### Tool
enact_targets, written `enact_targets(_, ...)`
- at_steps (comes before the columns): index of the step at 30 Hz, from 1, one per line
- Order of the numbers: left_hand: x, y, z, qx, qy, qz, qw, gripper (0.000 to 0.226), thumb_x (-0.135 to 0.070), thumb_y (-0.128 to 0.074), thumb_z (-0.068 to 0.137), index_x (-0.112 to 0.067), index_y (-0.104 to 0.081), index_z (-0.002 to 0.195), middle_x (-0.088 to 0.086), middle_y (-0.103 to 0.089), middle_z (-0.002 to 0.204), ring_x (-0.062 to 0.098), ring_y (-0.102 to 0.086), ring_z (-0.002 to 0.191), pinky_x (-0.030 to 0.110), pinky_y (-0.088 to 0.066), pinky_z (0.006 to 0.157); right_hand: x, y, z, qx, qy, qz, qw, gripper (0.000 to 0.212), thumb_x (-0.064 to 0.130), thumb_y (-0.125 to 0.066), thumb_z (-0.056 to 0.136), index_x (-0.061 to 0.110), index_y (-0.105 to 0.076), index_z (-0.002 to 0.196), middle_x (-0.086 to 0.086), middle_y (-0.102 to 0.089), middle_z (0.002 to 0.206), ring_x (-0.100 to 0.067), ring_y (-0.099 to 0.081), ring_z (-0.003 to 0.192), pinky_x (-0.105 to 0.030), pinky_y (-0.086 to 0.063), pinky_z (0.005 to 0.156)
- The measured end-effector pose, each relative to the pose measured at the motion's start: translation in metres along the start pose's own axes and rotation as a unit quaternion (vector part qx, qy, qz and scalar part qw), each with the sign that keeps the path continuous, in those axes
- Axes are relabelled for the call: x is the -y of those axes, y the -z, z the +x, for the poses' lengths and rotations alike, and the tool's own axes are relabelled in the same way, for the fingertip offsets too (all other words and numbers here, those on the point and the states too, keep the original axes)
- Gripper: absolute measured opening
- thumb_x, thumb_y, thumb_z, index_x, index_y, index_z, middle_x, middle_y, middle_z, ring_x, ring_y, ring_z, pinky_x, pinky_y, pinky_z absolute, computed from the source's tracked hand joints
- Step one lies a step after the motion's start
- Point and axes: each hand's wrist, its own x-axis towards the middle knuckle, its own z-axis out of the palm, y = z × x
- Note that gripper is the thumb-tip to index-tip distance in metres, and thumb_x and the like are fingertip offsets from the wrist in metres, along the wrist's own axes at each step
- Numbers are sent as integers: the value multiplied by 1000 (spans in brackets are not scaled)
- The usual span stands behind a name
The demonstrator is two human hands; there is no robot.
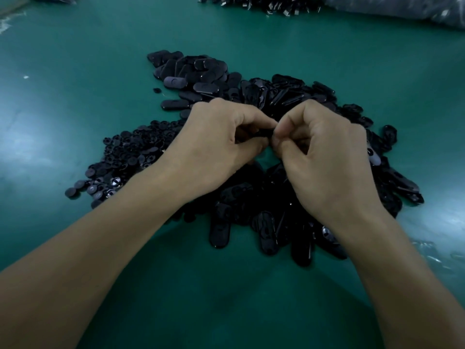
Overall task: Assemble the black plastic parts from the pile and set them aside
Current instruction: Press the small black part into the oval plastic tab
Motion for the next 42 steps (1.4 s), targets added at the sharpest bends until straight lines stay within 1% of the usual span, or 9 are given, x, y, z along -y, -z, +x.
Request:
enact_targets(5,3,1,1,-13,-2,5,1000,20,-11,-74,88,-28,-77,98,-19,-71,78,-5,-68,69,14,-55,68,1,-1,-3,35,4,11,999,28,4,-53,93,31,-55,90,8,-69,76,-9,-67,69,-26,-50,60)
enact_targets(9,6,1,1,-10,8,19,1000,21,-12,-74,89,-26,-74,105,-19,-71,85,-8,-66,75,18,-56,74,1,-1,-2,47,1,23,999,28,4,-59,93,32,-54,94,11,-70,73,1,-66,77,-10,-47,60)
enact_targets(12,5,-1,1,-11,3,28,1000,19,-12,-72,90,-25,-73,104,-19,-70,84,-7,-65,74,18,-55,72,-3,-1,-1,44,-3,31,999,25,5,-66,92,29,-58,93,14,-70,70,1,-67,72,-10,-48,59)
enact_targets(16,5,1,4,-26,22,-40,999,17,-10,-72,89,-23,-73,101,-12,-75,84,-1,-69,73,21,-58,69,-7,2,1,-4,11,40,999,20,15,-75,87,29,-64,97,17,-65,72,0,-64,70,-10,-48,62)
enact_targets(19,5,6,6,-7,51,-136,989,17,-5,-70,91,-21,-69,97,-5,-75,77,6,-69,64,20,-56,61,-11,5,5,7,9,69,998,22,21,-74,90,32,-67,107,16,-67,86,0,-65,81,-12,-50,73)
enact_targets(21,4,9,6,8,66,-182,981,16,-3,-69,91,-17,-68,99,1,-75,77,7,-67,65,18,-55,61,-12,7,7,28,-13,136,990,18,18,-74,91,32,-69,102,14,-72,87,-3,-70,84,-17,-54,76)
enact_targets(26,1,8,5,24,98,-247,964,19,-3,-69,90,-13,-63,105,3,-72,75,11,-67,68,18,-55,62,-12,9,8,48,-60,249,965,16,7,-73,89,23,-73,93,2,-76,76,-7,-70,67,-16,-52,60)
enact_targets(34,4,5,4,-21,78,-202,976,13,-13,-78,84,-12,-70,94,7,-76,79,15,-72,67,25,-60,64,-11,7,8,38,-62,254,964,18,6,-73,88,24,-72,86,4,-74,71,-6,-67,62,-17,-52,58)
enact_targets(42,3,7,4,-25,68,-210,975,12,-9,-78,84,-14,-72,93,5,-76,78,20,-74,69,26,-61,65,-12,7,9,43,-60,248,966,17,7,-74,88,23,-71,87,8,-73,69,-4,-66,61,-14,-50,58)
